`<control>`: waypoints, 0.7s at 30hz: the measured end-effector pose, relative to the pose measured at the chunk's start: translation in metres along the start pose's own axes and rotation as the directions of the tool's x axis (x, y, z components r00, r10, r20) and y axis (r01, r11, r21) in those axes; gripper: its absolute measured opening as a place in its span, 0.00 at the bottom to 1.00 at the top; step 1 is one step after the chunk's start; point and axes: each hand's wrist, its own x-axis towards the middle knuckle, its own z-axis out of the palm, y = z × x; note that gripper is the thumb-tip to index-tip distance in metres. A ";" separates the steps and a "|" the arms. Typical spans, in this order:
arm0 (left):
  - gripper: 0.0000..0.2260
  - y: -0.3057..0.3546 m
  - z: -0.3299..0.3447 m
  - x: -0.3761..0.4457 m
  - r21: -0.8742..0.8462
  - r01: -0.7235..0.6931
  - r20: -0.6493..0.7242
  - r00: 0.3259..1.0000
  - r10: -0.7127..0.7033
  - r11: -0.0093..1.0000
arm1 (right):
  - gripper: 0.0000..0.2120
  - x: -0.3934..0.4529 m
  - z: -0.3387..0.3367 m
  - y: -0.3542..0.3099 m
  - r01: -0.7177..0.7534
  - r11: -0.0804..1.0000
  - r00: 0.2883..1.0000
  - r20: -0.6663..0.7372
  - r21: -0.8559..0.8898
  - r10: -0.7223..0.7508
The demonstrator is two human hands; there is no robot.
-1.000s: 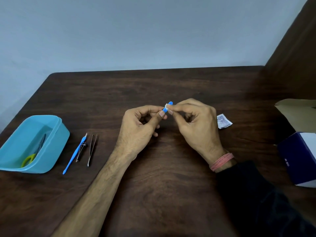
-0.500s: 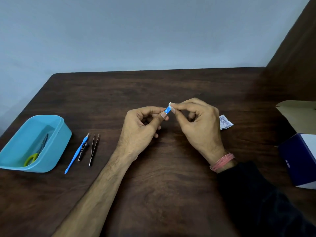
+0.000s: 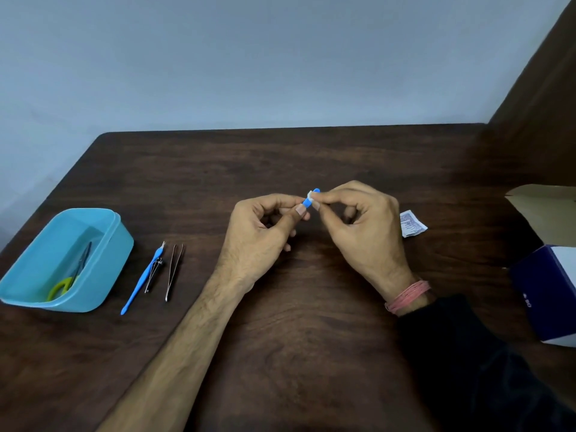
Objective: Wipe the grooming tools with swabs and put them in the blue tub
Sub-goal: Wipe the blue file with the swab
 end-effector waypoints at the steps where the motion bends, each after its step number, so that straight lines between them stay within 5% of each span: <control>1: 0.05 0.000 0.000 0.000 -0.002 0.001 -0.003 1.000 -0.001 1.000 | 0.03 -0.001 0.000 0.000 0.008 1.000 1.000 0.018 -0.002 -0.008; 21: 0.08 0.006 0.000 0.000 -0.031 0.059 0.056 0.997 -0.057 0.998 | 0.06 -0.003 0.000 -0.006 0.040 0.998 0.998 0.050 -0.050 -0.038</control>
